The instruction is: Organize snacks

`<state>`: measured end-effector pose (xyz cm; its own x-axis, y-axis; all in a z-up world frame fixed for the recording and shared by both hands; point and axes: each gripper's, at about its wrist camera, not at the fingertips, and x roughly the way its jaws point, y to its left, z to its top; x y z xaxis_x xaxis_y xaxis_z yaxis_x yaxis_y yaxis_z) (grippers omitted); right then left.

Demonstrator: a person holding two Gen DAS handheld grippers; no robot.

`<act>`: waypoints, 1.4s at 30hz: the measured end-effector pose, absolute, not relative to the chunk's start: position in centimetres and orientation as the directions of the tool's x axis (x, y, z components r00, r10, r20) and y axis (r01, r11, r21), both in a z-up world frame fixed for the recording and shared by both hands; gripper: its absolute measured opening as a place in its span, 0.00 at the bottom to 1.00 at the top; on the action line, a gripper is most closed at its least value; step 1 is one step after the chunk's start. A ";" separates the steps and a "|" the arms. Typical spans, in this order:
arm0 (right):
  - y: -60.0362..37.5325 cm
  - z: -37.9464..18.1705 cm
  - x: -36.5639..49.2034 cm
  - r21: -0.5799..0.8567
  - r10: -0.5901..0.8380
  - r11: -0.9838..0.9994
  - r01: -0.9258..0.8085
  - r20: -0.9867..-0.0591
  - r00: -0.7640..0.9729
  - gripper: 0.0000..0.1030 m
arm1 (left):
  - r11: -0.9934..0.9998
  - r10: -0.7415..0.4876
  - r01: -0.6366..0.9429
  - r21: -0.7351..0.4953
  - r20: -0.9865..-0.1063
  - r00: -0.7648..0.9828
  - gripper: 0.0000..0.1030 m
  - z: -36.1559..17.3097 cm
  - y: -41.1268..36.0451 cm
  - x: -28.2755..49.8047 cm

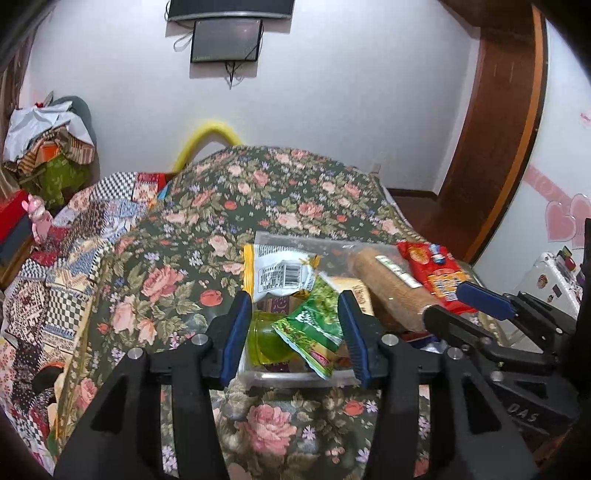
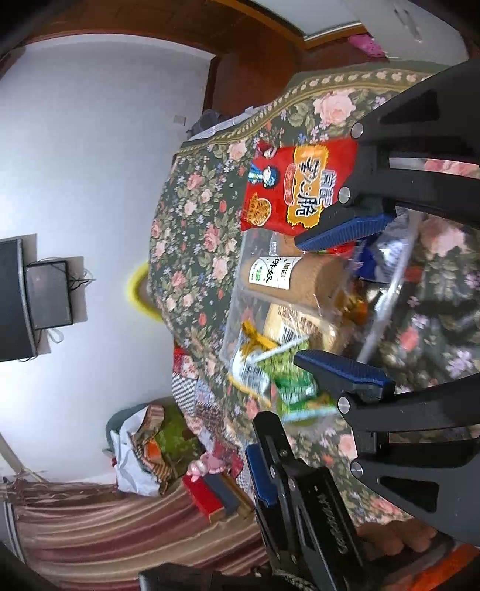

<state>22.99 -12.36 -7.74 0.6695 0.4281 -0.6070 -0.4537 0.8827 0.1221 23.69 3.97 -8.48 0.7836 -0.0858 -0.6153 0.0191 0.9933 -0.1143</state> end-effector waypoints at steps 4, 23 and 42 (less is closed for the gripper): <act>-13.7 -5.4 21.0 0.128 0.449 0.877 -0.463 -0.561 0.696 0.50 | 0.992 -0.099 0.034 -0.125 -0.563 0.821 0.47 -5.7 3.8 21.1; -18.7 3.7 10.8 0.154 0.467 0.884 -0.441 -0.305 0.830 0.99 | 0.999 -0.050 0.045 -0.024 -0.254 0.966 0.97 4.5 -0.1 6.6; -19.0 2.8 8.7 0.093 0.387 0.922 -0.376 -0.298 0.873 1.00 | 1.000 -0.016 0.011 -0.019 -0.260 0.965 1.00 3.8 -0.4 4.9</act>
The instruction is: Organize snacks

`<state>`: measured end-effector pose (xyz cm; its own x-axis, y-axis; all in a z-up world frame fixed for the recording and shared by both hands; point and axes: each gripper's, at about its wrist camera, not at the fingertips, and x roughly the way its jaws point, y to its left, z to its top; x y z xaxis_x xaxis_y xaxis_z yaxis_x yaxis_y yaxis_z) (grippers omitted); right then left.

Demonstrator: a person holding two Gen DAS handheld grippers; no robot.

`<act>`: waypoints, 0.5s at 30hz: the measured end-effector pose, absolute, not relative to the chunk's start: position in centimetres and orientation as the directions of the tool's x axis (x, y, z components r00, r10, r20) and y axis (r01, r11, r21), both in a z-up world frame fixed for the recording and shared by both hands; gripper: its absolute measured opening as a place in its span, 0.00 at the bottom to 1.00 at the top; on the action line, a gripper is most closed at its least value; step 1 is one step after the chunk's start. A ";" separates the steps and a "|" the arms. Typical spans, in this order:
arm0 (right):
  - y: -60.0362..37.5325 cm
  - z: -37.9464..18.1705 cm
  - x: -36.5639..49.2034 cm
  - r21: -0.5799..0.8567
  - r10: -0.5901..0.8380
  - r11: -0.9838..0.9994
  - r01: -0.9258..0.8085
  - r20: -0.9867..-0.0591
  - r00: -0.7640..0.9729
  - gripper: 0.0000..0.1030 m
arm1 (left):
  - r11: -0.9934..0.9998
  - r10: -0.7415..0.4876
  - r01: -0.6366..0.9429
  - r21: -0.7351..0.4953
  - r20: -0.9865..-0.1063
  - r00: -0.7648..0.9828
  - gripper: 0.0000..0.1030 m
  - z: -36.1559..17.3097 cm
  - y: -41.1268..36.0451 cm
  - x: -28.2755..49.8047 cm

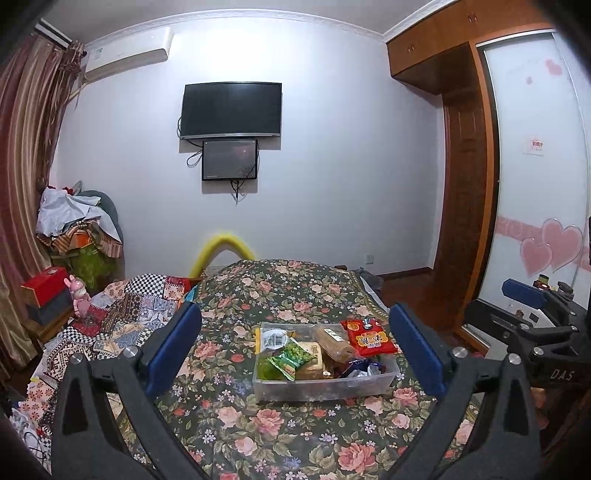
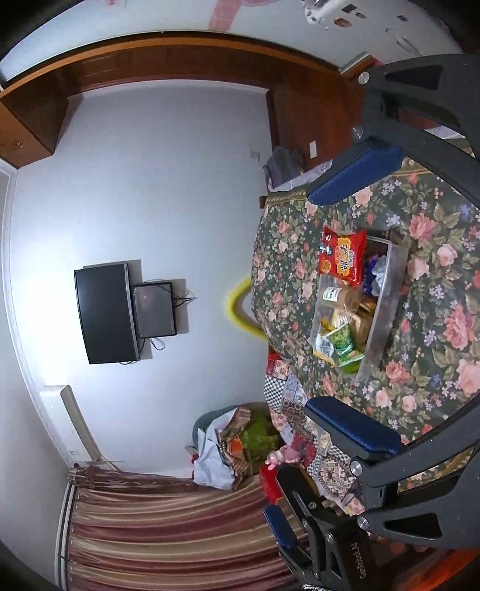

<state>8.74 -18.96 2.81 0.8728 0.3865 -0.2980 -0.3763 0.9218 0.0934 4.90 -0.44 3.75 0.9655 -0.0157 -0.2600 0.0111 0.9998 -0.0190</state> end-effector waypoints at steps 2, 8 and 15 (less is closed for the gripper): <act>-18.9 2.8 8.5 0.091 0.386 0.922 -0.377 -0.299 0.873 1.00 | 1.000 -0.017 0.012 -0.021 -0.265 0.964 1.00 3.7 -0.4 4.9; -18.7 2.7 8.3 0.082 0.381 0.924 -0.374 -0.299 0.875 1.00 | 1.000 -0.020 0.015 -0.022 -0.268 0.963 1.00 3.5 -0.5 5.0; -18.3 2.8 8.0 0.055 0.368 0.928 -0.368 -0.295 0.882 1.00 | 1.000 -0.022 0.017 -0.021 -0.269 0.963 1.00 3.2 -0.6 5.1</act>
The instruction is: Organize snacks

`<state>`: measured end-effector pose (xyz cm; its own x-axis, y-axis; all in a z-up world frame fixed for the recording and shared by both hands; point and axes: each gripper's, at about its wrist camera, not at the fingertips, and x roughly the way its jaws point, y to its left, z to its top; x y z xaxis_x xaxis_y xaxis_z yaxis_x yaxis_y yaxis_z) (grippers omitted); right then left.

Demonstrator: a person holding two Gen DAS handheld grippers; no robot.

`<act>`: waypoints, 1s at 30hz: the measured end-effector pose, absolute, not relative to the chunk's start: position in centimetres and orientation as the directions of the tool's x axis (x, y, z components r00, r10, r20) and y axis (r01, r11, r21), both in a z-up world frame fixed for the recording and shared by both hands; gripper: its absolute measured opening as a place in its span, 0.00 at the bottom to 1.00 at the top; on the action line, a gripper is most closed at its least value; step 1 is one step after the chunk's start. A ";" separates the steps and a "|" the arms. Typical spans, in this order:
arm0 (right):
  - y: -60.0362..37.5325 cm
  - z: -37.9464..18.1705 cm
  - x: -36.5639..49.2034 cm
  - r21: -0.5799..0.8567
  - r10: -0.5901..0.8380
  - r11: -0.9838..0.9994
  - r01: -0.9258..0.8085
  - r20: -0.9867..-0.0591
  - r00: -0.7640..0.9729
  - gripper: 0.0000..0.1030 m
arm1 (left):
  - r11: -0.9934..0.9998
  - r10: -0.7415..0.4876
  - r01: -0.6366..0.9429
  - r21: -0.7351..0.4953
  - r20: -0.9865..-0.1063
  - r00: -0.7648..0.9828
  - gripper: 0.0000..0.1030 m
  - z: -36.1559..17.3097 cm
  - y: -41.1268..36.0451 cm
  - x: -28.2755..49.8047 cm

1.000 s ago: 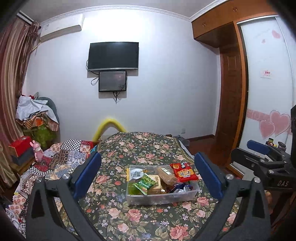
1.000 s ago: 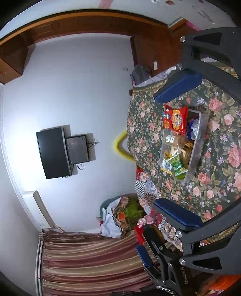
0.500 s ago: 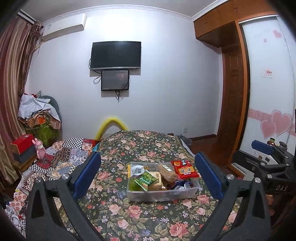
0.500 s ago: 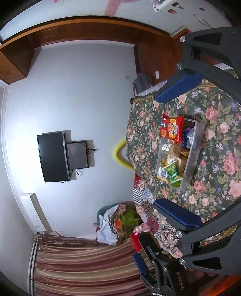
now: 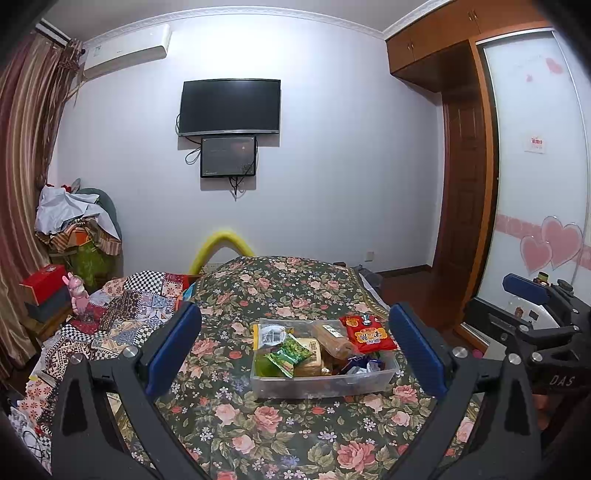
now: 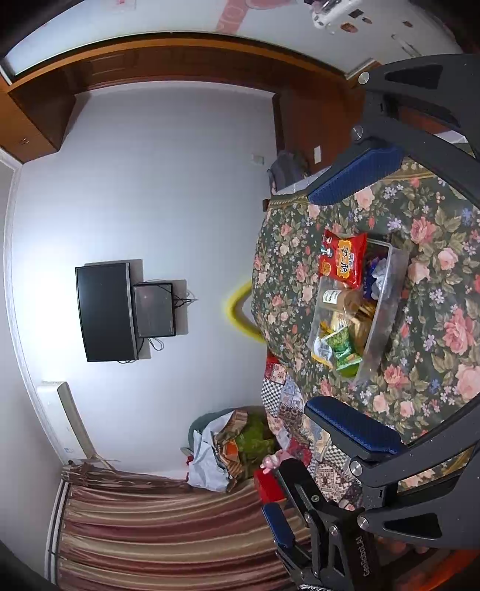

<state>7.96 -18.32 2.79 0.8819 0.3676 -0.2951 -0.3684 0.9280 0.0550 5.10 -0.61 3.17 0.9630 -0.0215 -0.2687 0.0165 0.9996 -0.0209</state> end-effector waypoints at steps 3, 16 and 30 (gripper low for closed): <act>-18.4 2.7 7.9 0.055 0.364 0.930 -0.364 -0.294 0.884 1.00 | 0.999 -0.028 0.022 -0.026 -0.273 0.962 1.00 3.1 -0.6 5.1; -18.4 2.7 8.0 0.054 0.350 0.935 -0.351 -0.301 0.887 1.00 | 0.999 -0.026 0.020 -0.025 -0.277 0.961 1.00 3.1 -0.6 5.2; -18.6 2.9 7.8 0.065 0.350 0.936 -0.346 -0.293 0.890 1.00 | 1.000 -0.027 0.023 -0.019 -0.278 0.960 1.00 3.0 -0.7 5.3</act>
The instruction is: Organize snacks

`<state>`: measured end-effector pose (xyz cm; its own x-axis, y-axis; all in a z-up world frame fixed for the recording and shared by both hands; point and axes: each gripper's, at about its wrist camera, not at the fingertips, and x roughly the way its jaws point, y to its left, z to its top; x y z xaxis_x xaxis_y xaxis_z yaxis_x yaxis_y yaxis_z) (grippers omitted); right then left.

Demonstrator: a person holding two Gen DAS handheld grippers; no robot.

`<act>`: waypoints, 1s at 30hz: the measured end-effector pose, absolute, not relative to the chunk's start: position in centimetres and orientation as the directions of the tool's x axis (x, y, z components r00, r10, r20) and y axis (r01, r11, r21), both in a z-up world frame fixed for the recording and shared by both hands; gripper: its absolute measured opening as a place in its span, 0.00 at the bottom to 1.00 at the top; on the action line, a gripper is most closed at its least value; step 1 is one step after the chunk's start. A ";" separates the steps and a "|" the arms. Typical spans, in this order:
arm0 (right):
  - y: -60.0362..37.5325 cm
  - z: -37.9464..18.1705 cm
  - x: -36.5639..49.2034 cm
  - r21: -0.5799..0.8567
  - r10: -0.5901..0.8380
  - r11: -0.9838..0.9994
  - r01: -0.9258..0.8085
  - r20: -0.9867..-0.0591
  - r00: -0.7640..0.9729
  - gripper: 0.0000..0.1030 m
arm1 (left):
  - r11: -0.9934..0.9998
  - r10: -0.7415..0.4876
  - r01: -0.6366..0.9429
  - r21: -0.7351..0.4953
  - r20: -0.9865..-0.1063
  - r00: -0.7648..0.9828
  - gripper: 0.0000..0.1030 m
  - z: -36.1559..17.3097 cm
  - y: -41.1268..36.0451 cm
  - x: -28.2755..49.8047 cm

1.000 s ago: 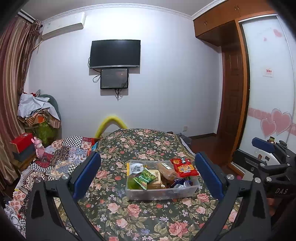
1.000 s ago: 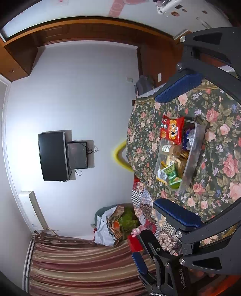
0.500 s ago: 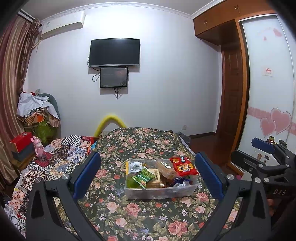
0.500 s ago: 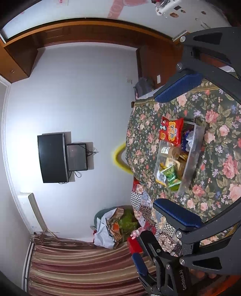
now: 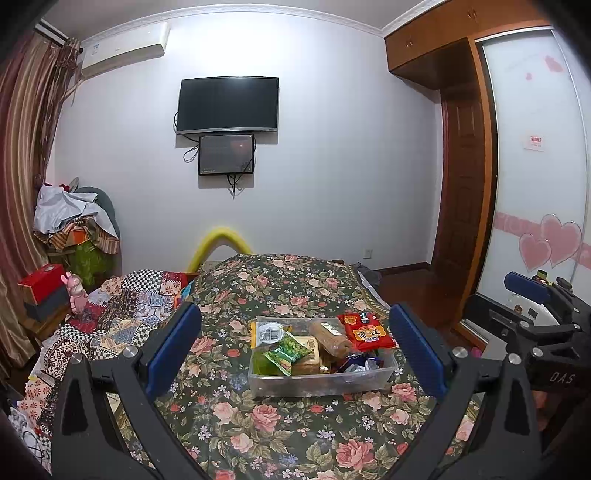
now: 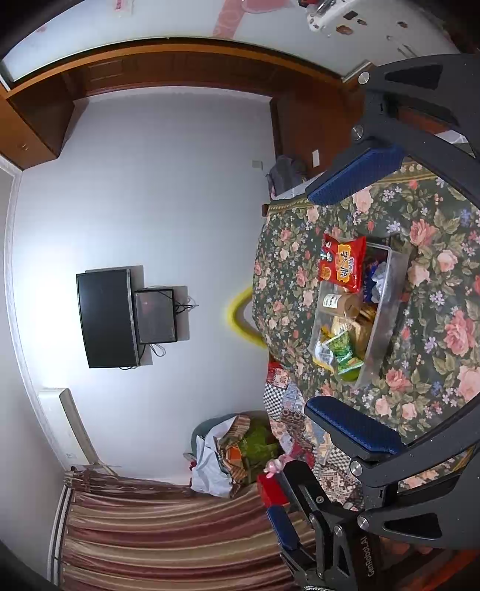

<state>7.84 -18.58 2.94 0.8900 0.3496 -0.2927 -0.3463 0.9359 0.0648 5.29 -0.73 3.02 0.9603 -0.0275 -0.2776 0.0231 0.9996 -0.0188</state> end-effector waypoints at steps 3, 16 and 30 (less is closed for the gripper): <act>-18.6 3.0 7.8 0.060 0.345 0.937 -0.343 -0.287 0.894 1.00 | 0.999 -0.029 0.024 -0.021 -0.278 0.960 1.00 3.0 -0.7 5.2; -18.7 2.9 7.7 0.065 0.346 0.938 -0.342 -0.280 0.896 1.00 | 0.999 -0.044 0.039 -0.024 -0.271 0.961 1.00 2.9 -1.0 5.1; -18.7 2.8 7.7 0.069 0.341 0.939 -0.336 -0.280 0.897 1.00 | 0.998 -0.060 0.058 -0.016 -0.280 0.958 1.00 2.8 -1.2 5.2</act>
